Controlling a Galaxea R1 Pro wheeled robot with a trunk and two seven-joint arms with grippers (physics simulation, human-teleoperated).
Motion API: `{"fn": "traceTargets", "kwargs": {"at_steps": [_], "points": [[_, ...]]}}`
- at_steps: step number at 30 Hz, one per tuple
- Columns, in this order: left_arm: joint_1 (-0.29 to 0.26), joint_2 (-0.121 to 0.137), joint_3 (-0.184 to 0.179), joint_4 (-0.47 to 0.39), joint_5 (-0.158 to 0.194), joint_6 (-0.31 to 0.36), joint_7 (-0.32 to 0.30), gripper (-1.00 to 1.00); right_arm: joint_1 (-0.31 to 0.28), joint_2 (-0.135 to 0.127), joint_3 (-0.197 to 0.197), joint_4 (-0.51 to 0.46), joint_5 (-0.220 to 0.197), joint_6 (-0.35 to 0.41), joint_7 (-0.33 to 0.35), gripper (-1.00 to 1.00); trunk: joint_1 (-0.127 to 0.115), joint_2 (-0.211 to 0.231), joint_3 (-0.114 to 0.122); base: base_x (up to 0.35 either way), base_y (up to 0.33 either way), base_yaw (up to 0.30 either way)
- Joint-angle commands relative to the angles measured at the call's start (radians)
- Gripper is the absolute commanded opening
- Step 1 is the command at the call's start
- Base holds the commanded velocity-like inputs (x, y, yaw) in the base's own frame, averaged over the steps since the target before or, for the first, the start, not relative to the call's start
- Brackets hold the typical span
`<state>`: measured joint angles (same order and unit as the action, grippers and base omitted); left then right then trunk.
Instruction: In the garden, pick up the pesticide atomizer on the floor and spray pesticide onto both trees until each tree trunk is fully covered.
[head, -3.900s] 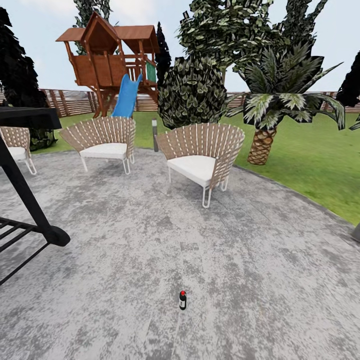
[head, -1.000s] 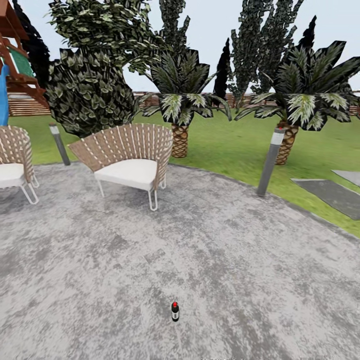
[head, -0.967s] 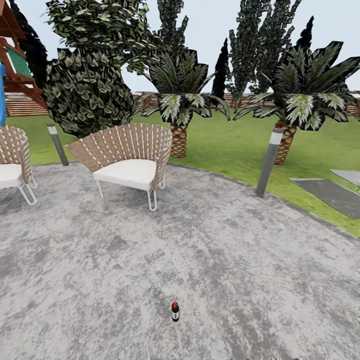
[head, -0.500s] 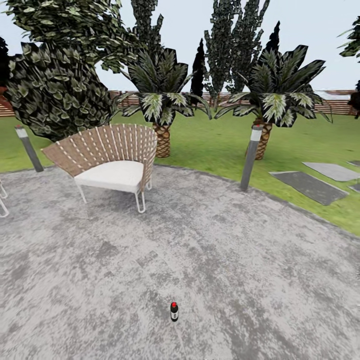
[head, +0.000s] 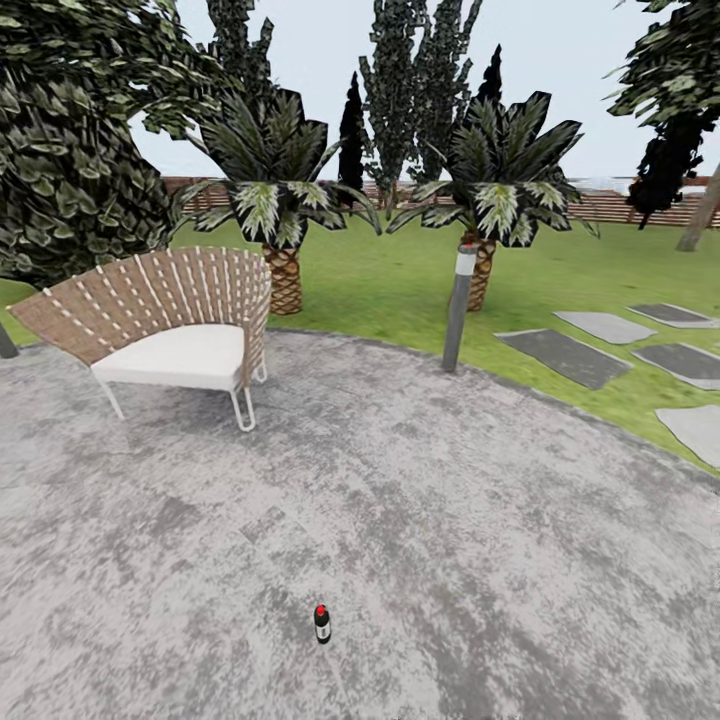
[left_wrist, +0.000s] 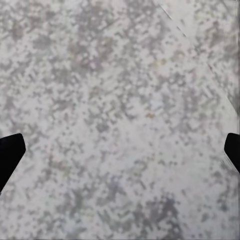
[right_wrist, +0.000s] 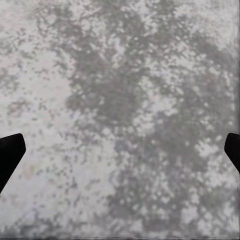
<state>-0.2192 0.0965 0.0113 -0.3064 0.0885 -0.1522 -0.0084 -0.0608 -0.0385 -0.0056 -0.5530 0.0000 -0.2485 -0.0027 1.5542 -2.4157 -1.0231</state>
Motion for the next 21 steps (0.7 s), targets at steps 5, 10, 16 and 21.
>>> {"fn": "traceTargets", "kwargs": {"at_steps": [5, 10, 16, 21], "points": [[0.0, 0.0, -0.001, 0.001, 0.009, -0.003, -0.001, 1.0, -0.001, 0.0, -0.001, 0.001, 0.0, -0.003, 0.0, 1.0, 0.0, 0.0, -0.004, 0.0, 0.23, -0.259], [0.0, 0.0, -0.001, 0.001, 0.008, -0.003, -0.001, 1.0, -0.001, 0.0, 0.0, 0.001, 0.0, -0.003, 0.0, 1.0, 0.0, 0.0, -0.007, 0.0, 0.219, -0.258], [0.0, 0.0, -0.001, 0.002, 0.008, -0.003, -0.001, 1.0, -0.001, 0.0, 0.0, 0.001, 0.0, -0.003, 0.0, 1.0, 0.0, 0.0, -0.011, 0.0, 0.063, -0.257], [0.0, 0.0, -0.001, 0.003, 0.008, -0.003, -0.001, 1.0, -0.001, 0.0, 0.001, 0.001, 0.0, -0.003, 0.0, 1.0, 0.0, 0.0, -0.015, -0.007, 0.172, -0.256]]}}
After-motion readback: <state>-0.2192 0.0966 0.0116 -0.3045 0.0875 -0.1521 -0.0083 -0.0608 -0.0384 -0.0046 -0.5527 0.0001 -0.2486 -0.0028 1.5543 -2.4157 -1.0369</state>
